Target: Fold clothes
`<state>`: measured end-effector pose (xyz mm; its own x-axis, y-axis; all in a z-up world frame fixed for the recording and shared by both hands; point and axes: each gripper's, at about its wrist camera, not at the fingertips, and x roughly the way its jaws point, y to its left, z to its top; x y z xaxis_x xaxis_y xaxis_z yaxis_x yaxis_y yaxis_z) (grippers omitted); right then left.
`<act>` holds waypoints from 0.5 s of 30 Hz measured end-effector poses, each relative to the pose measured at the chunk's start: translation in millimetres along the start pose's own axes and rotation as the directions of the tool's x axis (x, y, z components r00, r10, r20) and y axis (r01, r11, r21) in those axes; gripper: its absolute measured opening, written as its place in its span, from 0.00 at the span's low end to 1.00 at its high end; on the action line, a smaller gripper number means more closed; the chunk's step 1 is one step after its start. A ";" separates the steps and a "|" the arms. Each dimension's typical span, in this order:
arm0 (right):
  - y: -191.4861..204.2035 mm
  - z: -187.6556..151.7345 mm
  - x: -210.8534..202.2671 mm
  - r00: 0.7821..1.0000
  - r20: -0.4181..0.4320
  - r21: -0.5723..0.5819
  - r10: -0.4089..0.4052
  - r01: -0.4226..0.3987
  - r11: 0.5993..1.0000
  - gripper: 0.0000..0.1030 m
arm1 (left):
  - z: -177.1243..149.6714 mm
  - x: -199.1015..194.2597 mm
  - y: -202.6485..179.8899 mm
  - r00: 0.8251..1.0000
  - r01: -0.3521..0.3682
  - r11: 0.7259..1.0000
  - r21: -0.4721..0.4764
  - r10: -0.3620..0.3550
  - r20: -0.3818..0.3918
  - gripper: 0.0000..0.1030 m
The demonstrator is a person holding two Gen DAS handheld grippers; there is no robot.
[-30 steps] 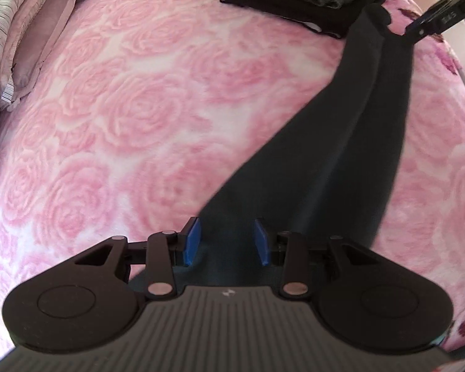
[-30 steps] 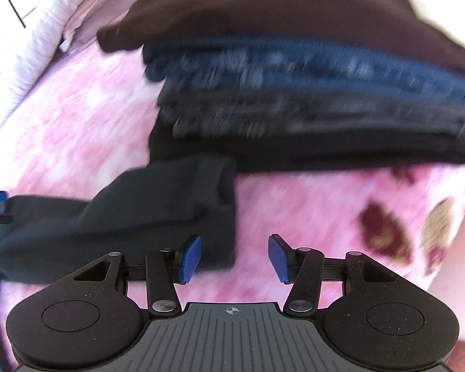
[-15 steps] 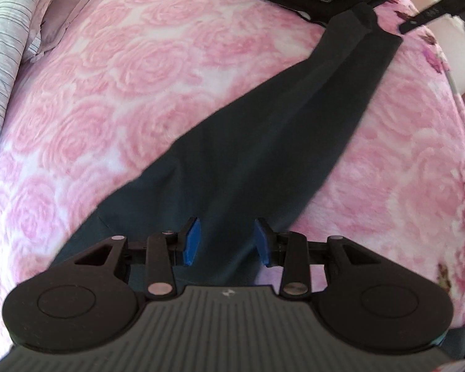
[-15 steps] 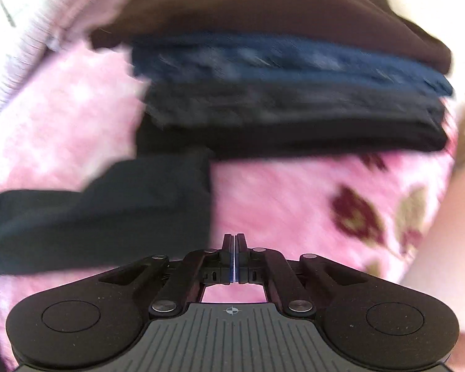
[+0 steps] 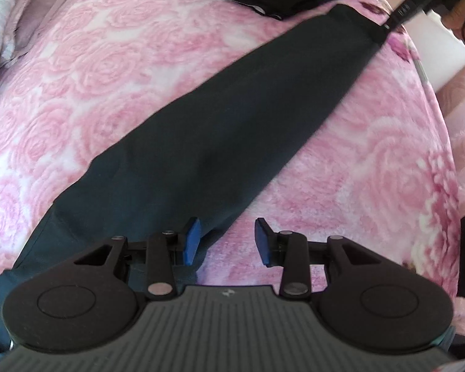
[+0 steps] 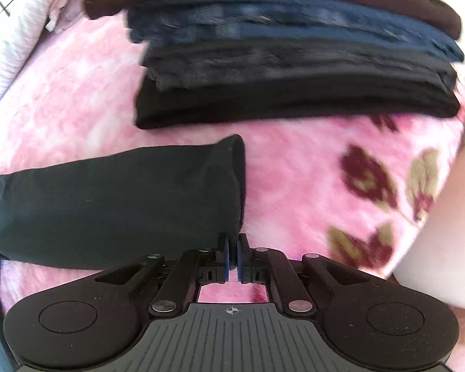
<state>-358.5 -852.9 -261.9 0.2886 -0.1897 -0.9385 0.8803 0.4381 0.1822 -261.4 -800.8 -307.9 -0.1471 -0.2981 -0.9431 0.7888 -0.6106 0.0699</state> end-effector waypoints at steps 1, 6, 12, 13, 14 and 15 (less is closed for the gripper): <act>0.8 2.3 1.3 1.000 0.001 -0.011 -0.004 0.004 1.000 0.03 | 1.1 3.0 -1.4 1.000 0.003 1.000 0.010 -0.003 -0.005 0.32; -10.0 10.9 6.8 0.994 0.009 -0.037 -0.108 0.108 0.993 0.11 | -0.4 2.1 -0.5 1.000 -0.008 1.000 -0.019 0.007 -0.009 0.32; 9.1 19.0 -18.3 0.949 0.109 -0.097 -0.297 0.307 0.947 0.12 | -39.0 -31.6 10.7 0.996 -0.090 0.978 -0.189 0.086 -0.028 0.32; 15.4 22.3 -22.5 0.950 0.126 -0.106 -0.285 0.299 0.948 0.12 | -49.8 -39.3 13.3 0.994 -0.109 0.968 -0.227 0.103 -0.035 0.32; 24.3 27.0 -26.1 0.952 0.146 -0.131 -0.268 0.288 0.949 0.12 | -62.1 -48.5 15.5 0.991 -0.132 0.954 -0.270 0.126 -0.042 0.33; 38.5 30.6 -26.5 0.959 0.156 -0.170 -0.236 0.261 0.950 0.12 | -74.9 -57.8 17.5 0.988 -0.156 0.937 -0.313 0.148 -0.050 0.33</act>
<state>-320.8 -857.9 -221.0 0.1282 -0.4220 -0.8975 0.8479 0.5161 -0.1215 -194.3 -739.3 -276.5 0.0013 -0.3484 -0.9373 0.9487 -0.2960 0.1114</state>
